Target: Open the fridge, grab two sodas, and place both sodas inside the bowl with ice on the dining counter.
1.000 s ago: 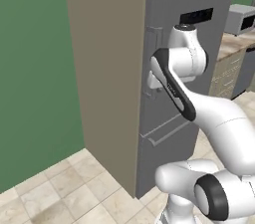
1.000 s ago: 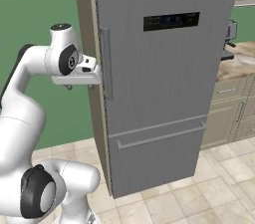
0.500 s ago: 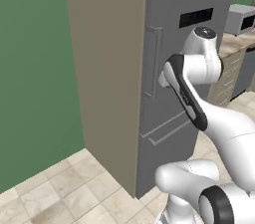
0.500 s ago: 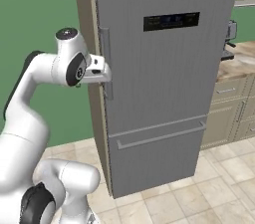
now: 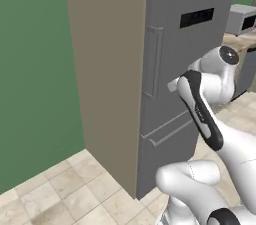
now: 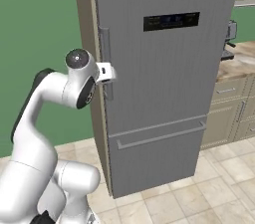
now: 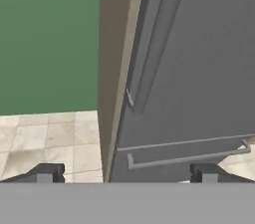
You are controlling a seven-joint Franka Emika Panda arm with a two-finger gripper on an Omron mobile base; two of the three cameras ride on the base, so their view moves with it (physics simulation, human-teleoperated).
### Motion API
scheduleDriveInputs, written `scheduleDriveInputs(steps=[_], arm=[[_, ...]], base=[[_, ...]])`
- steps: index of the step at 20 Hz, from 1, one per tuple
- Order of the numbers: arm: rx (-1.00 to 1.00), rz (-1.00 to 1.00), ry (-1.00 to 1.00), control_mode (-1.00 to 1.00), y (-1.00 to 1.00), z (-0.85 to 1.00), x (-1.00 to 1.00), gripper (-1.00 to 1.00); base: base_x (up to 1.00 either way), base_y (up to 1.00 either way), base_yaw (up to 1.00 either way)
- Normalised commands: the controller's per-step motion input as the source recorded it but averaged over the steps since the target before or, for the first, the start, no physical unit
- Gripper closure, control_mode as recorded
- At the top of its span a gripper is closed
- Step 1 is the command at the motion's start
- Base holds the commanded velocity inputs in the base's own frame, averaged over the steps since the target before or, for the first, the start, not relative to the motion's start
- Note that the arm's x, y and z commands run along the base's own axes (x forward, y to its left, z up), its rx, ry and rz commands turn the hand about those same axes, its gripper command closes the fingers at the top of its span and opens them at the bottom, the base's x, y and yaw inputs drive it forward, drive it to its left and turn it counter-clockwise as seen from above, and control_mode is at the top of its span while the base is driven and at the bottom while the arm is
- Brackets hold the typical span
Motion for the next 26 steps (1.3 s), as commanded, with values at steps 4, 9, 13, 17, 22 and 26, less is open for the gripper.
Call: scheduleDriveInputs(steps=[4,9,13,17,22,26], arm=[[0.16,0.17,-0.24,-1.00,0.00,0.00,0.31,-1.00],[0.21,0.17,-0.19,-1.00,0.00,0.00,0.28,-1.00],[0.21,0.15,-0.18,-1.00,0.01,0.00,0.20,-1.00],[0.16,0.12,-0.16,-1.00,0.06,-0.02,0.24,-1.00],[0.05,0.10,-0.19,-1.00,0.07,-0.06,0.21,-1.00],[0.02,0.09,-0.13,-1.00,0.05,-0.03,0.31,-1.00]], base=[[0.00,0.00,0.00],[0.00,0.00,0.00],[0.00,0.00,0.00],[0.00,0.00,0.00],[0.00,0.00,0.00],[0.00,0.00,0.00]])
